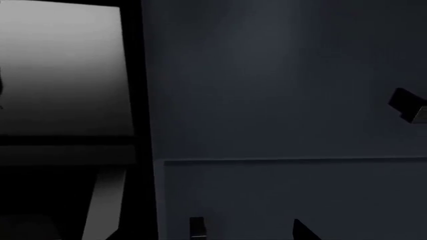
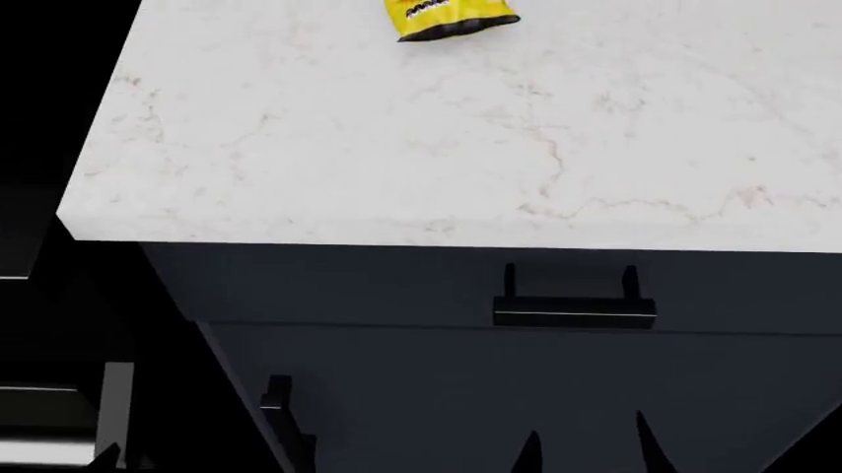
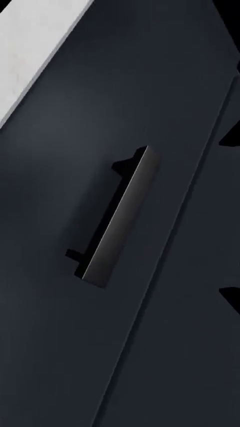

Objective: Open the right drawer.

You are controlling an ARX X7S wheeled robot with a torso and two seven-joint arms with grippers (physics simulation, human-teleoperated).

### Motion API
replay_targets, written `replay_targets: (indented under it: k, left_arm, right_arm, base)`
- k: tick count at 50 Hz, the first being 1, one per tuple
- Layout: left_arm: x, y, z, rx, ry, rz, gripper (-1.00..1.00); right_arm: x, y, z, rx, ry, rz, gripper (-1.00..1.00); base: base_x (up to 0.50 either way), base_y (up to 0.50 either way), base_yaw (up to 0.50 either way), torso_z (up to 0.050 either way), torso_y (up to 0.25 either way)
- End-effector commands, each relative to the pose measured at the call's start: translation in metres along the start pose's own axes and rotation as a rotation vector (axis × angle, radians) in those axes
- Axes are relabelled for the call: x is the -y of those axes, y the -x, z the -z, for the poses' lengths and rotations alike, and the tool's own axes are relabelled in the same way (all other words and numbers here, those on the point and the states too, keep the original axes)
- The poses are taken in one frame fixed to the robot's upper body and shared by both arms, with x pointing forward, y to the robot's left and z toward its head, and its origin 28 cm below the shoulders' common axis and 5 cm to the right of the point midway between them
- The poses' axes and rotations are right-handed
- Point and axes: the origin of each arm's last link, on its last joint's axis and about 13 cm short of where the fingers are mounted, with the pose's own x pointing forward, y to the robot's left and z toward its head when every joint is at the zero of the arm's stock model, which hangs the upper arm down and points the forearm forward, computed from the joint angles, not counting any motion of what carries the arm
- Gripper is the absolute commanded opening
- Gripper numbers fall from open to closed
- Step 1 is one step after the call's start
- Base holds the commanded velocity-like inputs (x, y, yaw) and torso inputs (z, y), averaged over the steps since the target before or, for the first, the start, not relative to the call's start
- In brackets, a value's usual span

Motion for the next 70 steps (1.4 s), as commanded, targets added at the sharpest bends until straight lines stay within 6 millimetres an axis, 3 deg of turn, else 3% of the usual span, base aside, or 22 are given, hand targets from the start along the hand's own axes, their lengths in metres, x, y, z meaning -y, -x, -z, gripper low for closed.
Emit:
replay_targets:
  k: [1,7,17,21,38,41,70]
  left_arm:
    - [0.001,0.001,0.000,-0.002,0.000,0.006,1.00]
    - [0.001,0.002,0.000,-0.001,0.003,0.008,1.00]
    - [0.001,0.001,-0.001,0.004,0.002,0.011,1.00]
    - [0.001,0.001,0.000,0.000,0.003,0.011,1.00]
    - [0.001,0.001,0.000,0.000,0.003,0.011,1.00]
    - [0.001,0.002,-0.001,-0.001,0.001,0.011,1.00]
    - [0.001,0.002,0.000,-0.002,-0.002,0.007,1.00]
  right_arm:
    - [0.007,-0.007,-0.005,0.027,0.228,0.047,1.00]
    - [0.009,-0.012,-0.005,0.027,0.415,0.036,1.00]
    - [0.011,-0.016,-0.005,0.041,0.497,0.038,1.00]
    - [0.014,-0.020,-0.007,0.048,0.615,0.062,1.00]
    - [0.014,-0.020,-0.007,0.048,0.615,0.062,1.00]
    - [0.011,-0.022,-0.004,0.109,0.808,0.059,1.00]
    - [0.020,-0.057,0.008,0.121,1.206,0.131,1.00]
  base:
    - [0.00,0.00,0.00,0.000,0.000]
    - [0.00,0.00,0.00,0.000,0.000]
    - [0.00,0.00,0.00,0.000,0.000]
    - [0.00,0.00,0.00,0.000,0.000]
    - [0.00,0.00,0.00,0.000,0.000]
    - [0.00,0.00,0.00,0.000,0.000]
    - [0.00,0.00,0.00,0.000,0.000]
